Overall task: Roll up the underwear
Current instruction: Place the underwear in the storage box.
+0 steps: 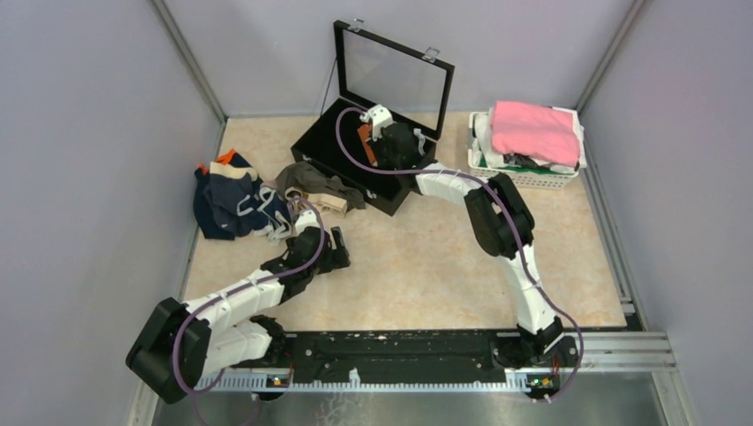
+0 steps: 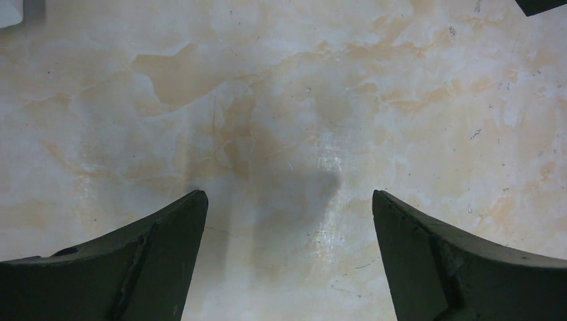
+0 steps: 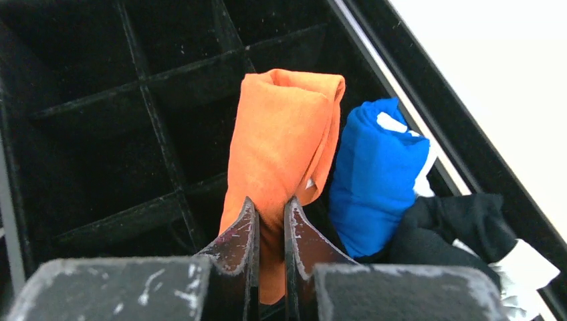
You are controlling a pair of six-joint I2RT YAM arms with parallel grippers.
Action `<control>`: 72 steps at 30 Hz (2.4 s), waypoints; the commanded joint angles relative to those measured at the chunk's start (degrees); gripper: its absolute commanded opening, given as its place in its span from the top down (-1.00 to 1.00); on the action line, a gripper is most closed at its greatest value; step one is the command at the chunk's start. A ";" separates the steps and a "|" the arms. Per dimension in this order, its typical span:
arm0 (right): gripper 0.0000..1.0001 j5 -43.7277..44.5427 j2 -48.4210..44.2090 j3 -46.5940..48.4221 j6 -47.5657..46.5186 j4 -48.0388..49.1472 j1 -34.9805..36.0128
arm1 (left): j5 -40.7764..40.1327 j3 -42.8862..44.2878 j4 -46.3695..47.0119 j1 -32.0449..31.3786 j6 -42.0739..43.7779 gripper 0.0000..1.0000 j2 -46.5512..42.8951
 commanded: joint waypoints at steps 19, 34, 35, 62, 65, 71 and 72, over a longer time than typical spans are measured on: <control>1.00 2.49 5.35 4.19 8.58 -5.94 -0.63 | 1.90 0.34 1.13 1.05 1.24 -0.98 -0.12; 1.00 1.96 2.16 -1.69 9.34 -9.25 -0.67 | 2.31 0.61 0.80 1.03 1.19 -0.98 -0.31; 1.00 2.11 2.25 -1.63 9.41 -9.58 -0.62 | 2.32 0.65 0.78 1.02 1.21 -0.98 -0.41; -0.38 0.29 -22.98 -11.05 12.81 -13.14 -1.84 | -2.65 9.32 -5.68 2.09 1.37 -0.98 -4.13; -0.38 -0.79 -30.34 -15.94 17.53 -17.37 -1.95 | -3.39 13.50 -7.08 3.44 0.69 -0.98 -3.08; -0.37 -7.10 -45.16 -33.22 26.78 -18.38 -2.03 | -2.01 21.76 -9.10 8.74 0.39 -0.98 4.25; -0.37 -8.34 -47.31 -35.95 27.53 -18.57 -2.04 | -1.72 22.60 -8.91 9.60 0.44 -0.97 4.95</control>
